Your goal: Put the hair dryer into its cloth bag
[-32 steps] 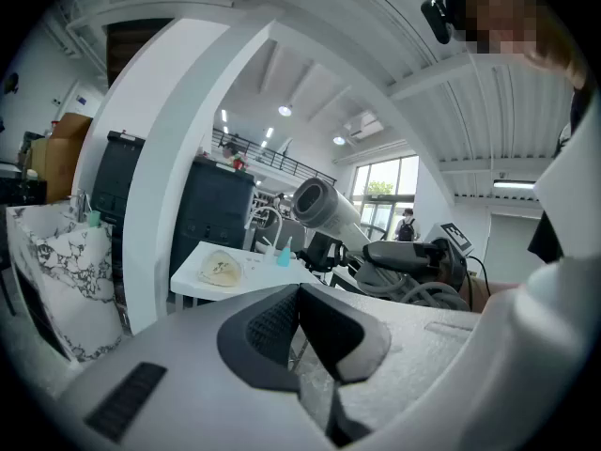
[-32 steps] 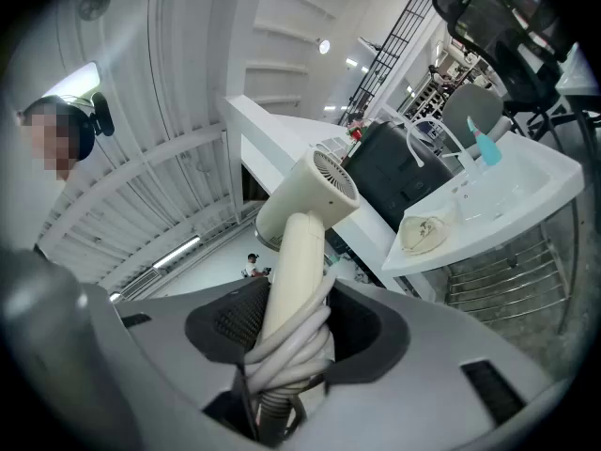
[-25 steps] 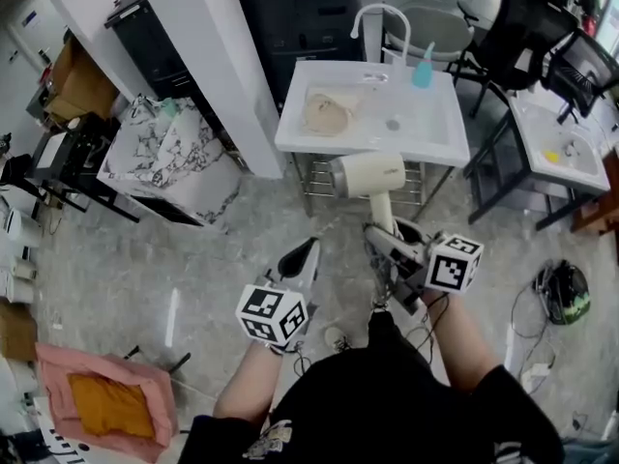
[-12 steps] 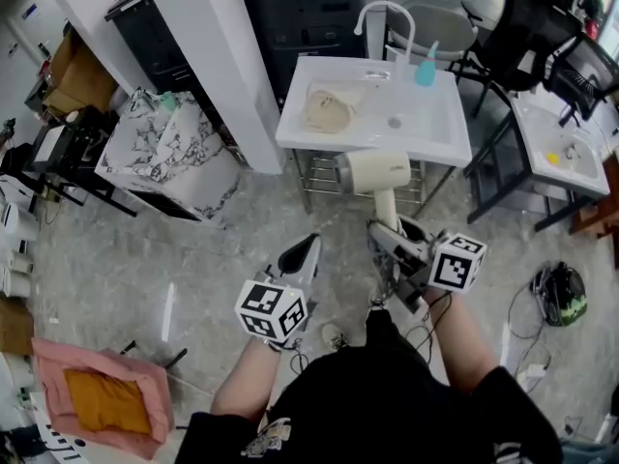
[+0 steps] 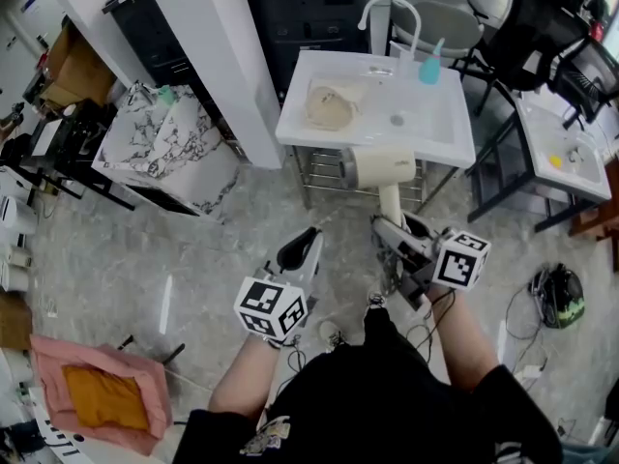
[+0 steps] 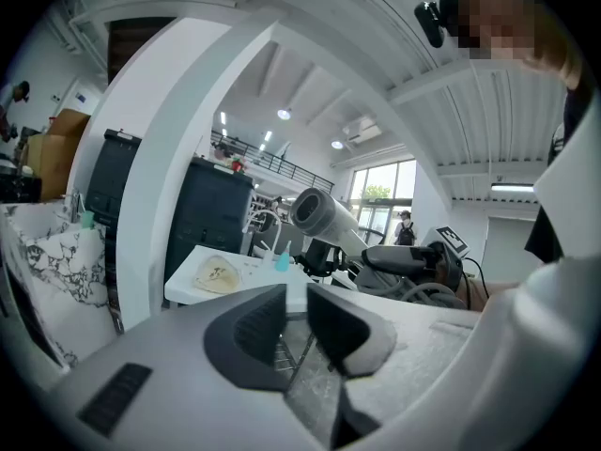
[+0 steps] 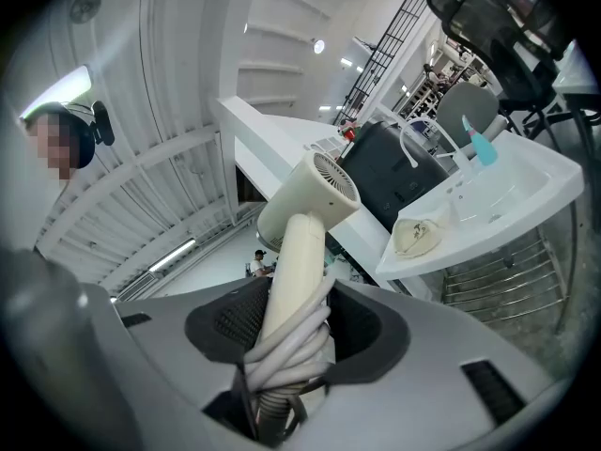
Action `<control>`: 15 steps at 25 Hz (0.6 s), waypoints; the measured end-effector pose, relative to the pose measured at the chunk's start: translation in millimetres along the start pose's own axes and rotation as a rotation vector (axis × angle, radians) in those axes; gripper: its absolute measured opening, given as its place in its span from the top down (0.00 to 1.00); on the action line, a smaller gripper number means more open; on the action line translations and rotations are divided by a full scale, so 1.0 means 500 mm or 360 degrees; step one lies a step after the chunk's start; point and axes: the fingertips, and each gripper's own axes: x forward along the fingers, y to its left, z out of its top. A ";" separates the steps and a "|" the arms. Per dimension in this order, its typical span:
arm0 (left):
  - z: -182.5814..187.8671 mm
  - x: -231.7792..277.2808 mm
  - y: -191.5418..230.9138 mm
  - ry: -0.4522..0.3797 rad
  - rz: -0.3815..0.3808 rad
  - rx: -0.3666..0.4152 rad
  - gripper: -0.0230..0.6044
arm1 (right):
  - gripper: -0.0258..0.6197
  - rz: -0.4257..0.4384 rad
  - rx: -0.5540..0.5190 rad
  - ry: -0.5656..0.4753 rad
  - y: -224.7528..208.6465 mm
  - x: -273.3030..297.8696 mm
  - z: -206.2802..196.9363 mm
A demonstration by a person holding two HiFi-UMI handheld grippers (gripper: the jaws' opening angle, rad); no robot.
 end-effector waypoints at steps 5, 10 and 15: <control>0.001 0.029 0.001 0.0014 -0.0005 0.0050 0.64 | 0.66 -0.0008 0.0005 -0.0001 -0.026 0.002 0.019; 0.008 0.057 0.007 0.0014 0.0015 0.0047 0.64 | 0.66 -0.0003 0.0019 0.0007 -0.051 0.005 0.041; 0.019 0.095 0.012 0.0009 0.0041 0.0044 0.64 | 0.66 0.0014 0.0022 0.0022 -0.082 0.009 0.072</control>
